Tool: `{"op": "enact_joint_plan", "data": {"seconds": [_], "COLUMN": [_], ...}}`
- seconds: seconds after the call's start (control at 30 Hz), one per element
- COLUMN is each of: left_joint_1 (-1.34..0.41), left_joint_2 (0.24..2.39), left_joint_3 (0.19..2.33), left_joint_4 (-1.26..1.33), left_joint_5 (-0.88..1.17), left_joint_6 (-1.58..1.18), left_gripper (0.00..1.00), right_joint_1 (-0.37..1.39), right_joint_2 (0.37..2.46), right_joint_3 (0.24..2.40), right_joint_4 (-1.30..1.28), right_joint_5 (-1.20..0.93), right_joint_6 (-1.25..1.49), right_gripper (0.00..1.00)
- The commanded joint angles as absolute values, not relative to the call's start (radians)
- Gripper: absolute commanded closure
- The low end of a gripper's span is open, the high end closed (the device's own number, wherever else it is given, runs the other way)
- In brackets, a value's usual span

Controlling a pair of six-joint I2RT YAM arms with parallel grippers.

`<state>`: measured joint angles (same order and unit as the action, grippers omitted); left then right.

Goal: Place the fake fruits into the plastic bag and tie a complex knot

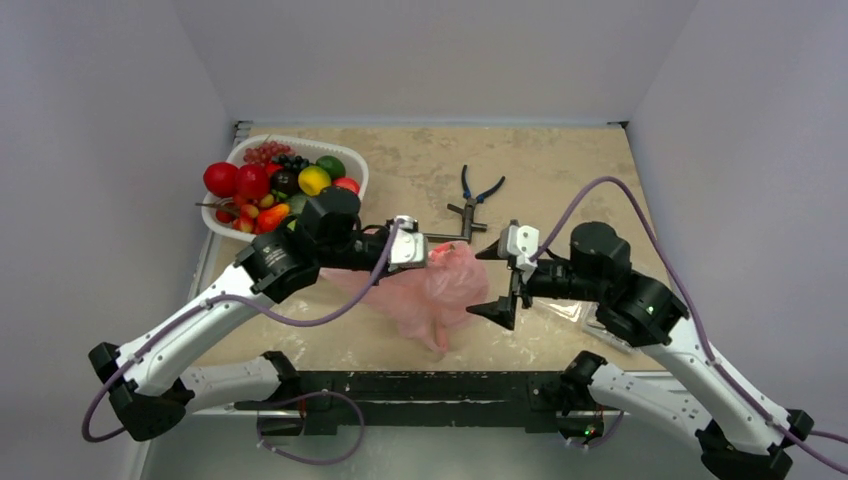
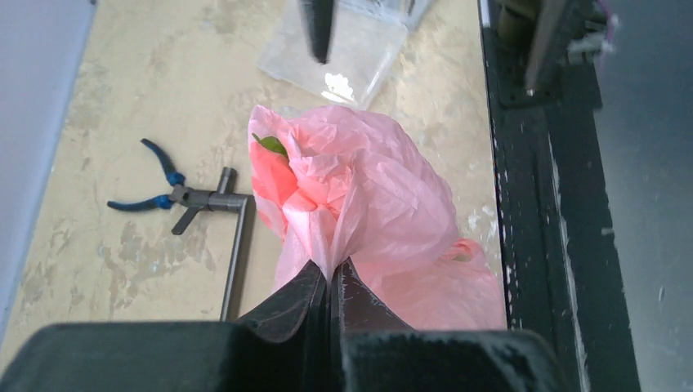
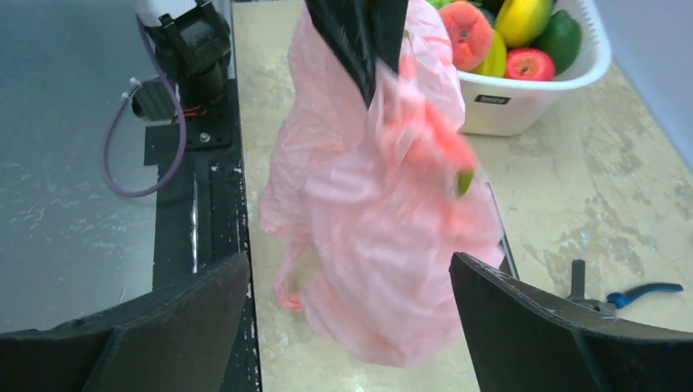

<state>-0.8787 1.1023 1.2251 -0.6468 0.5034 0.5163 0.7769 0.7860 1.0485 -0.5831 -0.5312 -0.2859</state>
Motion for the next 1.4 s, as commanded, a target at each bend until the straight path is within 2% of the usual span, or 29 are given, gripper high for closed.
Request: {"op": "enact_joint_plan", "data": {"seconds": [0.0,0.2,0.27,0.37,0.53,0.57,0.63,0.67,0.77,0.83,0.87,0.9,1.0,1.07,1.17,1.3,1.33,1.37], "left_joint_1": [-0.832,-0.83,-0.815,-0.769,-0.725,-0.706,-0.674,-0.672,-0.67,-0.67,-0.672,-0.682,-0.737,-0.788,-0.837,-0.876,-0.878,-0.879], "left_joint_2": [1.024,1.004,0.99,0.988,0.931,0.915,0.897,0.892,0.907,0.967,1.013,1.058,1.172,1.245,1.319,1.381,1.396,1.411], "left_joint_3": [1.197,1.172,1.151,1.163,1.182,1.192,1.214,1.225,1.274,1.378,1.451,1.519,1.654,1.719,1.736,1.721,1.731,1.744], "left_joint_4": [-0.407,-0.282,-0.226,-0.21,-0.328,-0.392,-0.513,-0.586,-0.721,-0.773,-0.796,-0.814,-0.832,-0.867,-0.892,-0.909,-0.924,-0.943], "left_joint_5": [0.611,0.693,0.7,0.788,0.794,0.793,0.819,0.818,0.745,0.716,0.735,0.747,0.681,0.639,0.631,0.607,0.613,0.626], "left_joint_6": [0.251,0.114,0.057,-0.019,0.086,0.125,0.242,0.32,0.442,0.363,0.322,0.271,0.182,0.175,0.156,0.157,0.157,0.156], "left_gripper": [1.0,1.0,1.0,1.0,1.0,1.0,0.99,0.89,0.43,0.24,0.09,0.03,0.02,0.06,0.14,0.18,0.23,0.34], "right_joint_1": [0.767,0.767,0.767,0.766,0.767,0.767,0.762,0.761,0.761,0.76,0.76,0.76,0.761,0.761,0.762,0.761,0.761,0.762], "right_joint_2": [0.694,0.734,0.747,0.741,0.678,0.664,0.639,0.632,0.639,0.648,0.651,0.653,0.647,0.643,0.643,0.636,0.635,0.636], "right_joint_3": [0.98,0.915,0.893,0.878,0.858,0.859,0.858,0.864,0.898,0.9,0.896,0.893,0.889,0.886,0.884,0.889,0.89,0.89], "right_joint_4": [-0.537,-0.318,-0.289,-0.316,-0.371,-0.388,-0.409,-0.421,-0.439,-0.416,-0.407,-0.405,-0.394,-0.388,-0.382,-0.373,-0.375,-0.386], "right_joint_5": [-0.476,-0.387,-0.383,-0.359,-0.305,-0.274,-0.241,-0.238,-0.249,-0.236,-0.222,-0.223,-0.246,-0.262,-0.278,-0.321,-0.332,-0.339], "right_joint_6": [-0.2,-0.148,-0.155,-0.183,-0.21,-0.215,-0.23,-0.24,-0.276,-0.275,-0.277,-0.286,-0.307,-0.323,-0.347,-0.379,-0.385,-0.4], "right_gripper": [0.01,0.01,0.1,0.31,0.97,1.0,1.0,1.0,1.0,1.0,1.0,1.0,1.0,1.0,1.0,1.0,1.0,1.0]}}
